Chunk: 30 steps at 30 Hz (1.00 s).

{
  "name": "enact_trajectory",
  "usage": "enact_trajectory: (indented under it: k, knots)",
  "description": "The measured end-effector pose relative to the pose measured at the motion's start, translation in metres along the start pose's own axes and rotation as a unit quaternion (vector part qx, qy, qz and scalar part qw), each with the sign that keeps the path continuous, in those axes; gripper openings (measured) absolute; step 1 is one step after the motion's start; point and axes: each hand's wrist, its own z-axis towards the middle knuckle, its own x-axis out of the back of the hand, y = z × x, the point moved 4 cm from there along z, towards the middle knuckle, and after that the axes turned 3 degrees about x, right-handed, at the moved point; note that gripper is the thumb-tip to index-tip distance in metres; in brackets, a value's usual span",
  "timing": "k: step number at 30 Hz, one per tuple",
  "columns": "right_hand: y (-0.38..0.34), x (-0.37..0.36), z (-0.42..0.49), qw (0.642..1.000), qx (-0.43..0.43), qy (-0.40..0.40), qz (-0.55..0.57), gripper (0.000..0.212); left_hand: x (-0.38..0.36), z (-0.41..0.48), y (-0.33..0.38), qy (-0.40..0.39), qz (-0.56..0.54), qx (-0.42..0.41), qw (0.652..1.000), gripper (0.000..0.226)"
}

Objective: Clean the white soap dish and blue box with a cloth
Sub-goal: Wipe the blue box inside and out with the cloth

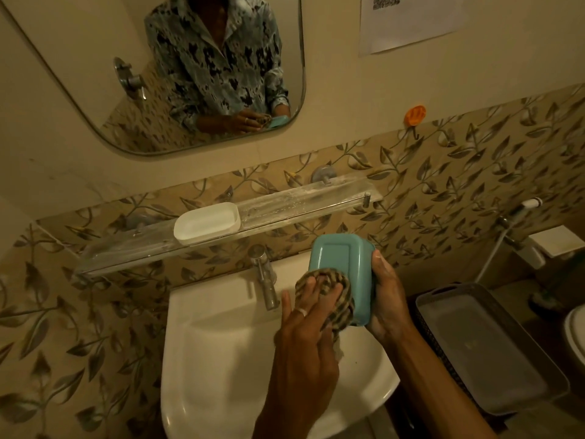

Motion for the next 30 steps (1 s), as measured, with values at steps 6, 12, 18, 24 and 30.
enact_trajectory:
  k: [6, 12, 18, 24, 30]
  knots:
    - [0.005, 0.001, -0.006, 0.999, 0.014, -0.004, -0.047, 0.04, -0.003, -0.006, 0.006, -0.01, -0.008, -0.037, 0.999, 0.057]
    - [0.006, -0.016, -0.011, 0.991, 0.06, -0.051, -0.111, 0.036, -0.005, 0.03, 0.007, -0.029, -0.02, -0.047, 0.998, 0.051]
    - [0.003, -0.016, -0.011, 0.987, 0.081, -0.027, -0.14, 0.033, -0.014, 0.043, 0.008, -0.002, -0.01, -0.02, 1.0, 0.052]
    - [-0.009, -0.009, -0.004, 0.985, 0.1, -0.007, -0.14, 0.039, -0.037, -0.001, -0.001, 0.028, 0.006, -0.054, 0.998, 0.064]
    - [-0.003, -0.013, -0.006, 0.955, 0.118, -0.039, -0.268, 0.034, -0.026, 0.029, 0.002, 0.038, -0.011, 0.02, 0.999, 0.054]
